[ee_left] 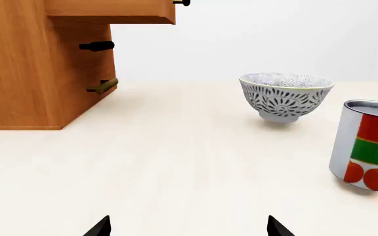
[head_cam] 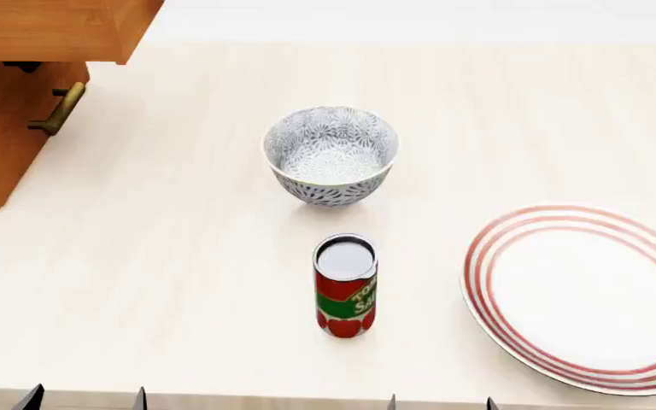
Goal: Put the bowl on top of the cabinet.
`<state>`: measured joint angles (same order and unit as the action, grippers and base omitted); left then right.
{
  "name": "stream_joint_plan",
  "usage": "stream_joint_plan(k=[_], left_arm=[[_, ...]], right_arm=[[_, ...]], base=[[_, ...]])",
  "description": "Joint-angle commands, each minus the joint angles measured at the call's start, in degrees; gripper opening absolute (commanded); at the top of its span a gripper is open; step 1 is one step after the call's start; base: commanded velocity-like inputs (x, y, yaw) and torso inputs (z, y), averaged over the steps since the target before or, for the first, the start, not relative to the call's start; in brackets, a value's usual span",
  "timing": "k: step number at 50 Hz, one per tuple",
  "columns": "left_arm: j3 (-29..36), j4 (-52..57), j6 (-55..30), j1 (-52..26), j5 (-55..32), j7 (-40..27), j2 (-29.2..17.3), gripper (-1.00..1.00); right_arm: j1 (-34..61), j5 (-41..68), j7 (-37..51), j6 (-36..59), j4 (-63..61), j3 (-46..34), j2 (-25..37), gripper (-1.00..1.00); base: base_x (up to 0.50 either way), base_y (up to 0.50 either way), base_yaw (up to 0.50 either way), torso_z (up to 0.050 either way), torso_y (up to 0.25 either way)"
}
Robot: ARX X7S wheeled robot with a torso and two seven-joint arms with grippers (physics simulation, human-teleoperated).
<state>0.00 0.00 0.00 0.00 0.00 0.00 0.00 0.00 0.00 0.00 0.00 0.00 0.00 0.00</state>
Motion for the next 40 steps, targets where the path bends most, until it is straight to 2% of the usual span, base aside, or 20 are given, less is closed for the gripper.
stream_joint_plan(k=[1, 20, 23, 25, 28, 32, 37, 40], left_arm=[[1.02, 0.02, -0.06, -0.01, -0.96, -1.03, -0.91, 1.0], [4.08, -0.27, 0.55, -0.21, -3.51, -3.92, -3.49, 1.0], [3.89, 1.37, 5.76, 0.39, -3.16, -4.81, -3.68, 1.0], [3.68, 4.03, 16.22, 2.09, -2.21, -5.53, -4.02, 1.0], [3.59, 6.85, 22.68, 3.44, 0.95, -7.55, -4.32, 1.0], [3.64, 8.23, 25.27, 4.11, 2.22, -8.86, -4.55, 1.0], [3.75, 9.06, 26.39, 4.38, 3.28, -9.97, -4.95, 1.0], [3.98, 9.21, 26.47, 4.39, 3.18, -10.26, -5.16, 1.0]], right_arm=[[-0.19, 0.81, 1.19, 0.18, -0.22, -1.18, 0.88, 1.0], [0.01, 3.03, 4.48, -0.24, 0.39, -4.27, 3.43, 1.0], [-0.78, 3.18, 5.09, -10.28, -0.3, -4.27, 3.19, 1.0], [-1.25, 4.07, 5.89, -18.29, -1.77, -3.54, 2.62, 1.0], [-1.38, 3.19, 7.53, -24.18, -2.5, -3.16, 2.69, 1.0], [-2.17, 3.09, 7.76, -29.52, -3.03, -3.83, 3.1, 1.0], [-2.26, 0.45, 9.72, -32.53, -2.48, -3.99, 3.31, 1.0], [-2.41, 0.26, 10.38, -33.09, -2.82, -4.23, 3.5, 1.0]], base=[[0.0, 0.0, 0.0, 0.0, 0.0], [0.0, 0.0, 0.0, 0.0, 0.0], [0.0, 0.0, 0.0, 0.0, 0.0], [0.0, 0.0, 0.0, 0.0, 0.0], [0.0, 0.0, 0.0, 0.0, 0.0], [0.0, 0.0, 0.0, 0.0, 0.0], [0.0, 0.0, 0.0, 0.0, 0.0], [0.0, 0.44, 0.0, 0.0, 0.0]])
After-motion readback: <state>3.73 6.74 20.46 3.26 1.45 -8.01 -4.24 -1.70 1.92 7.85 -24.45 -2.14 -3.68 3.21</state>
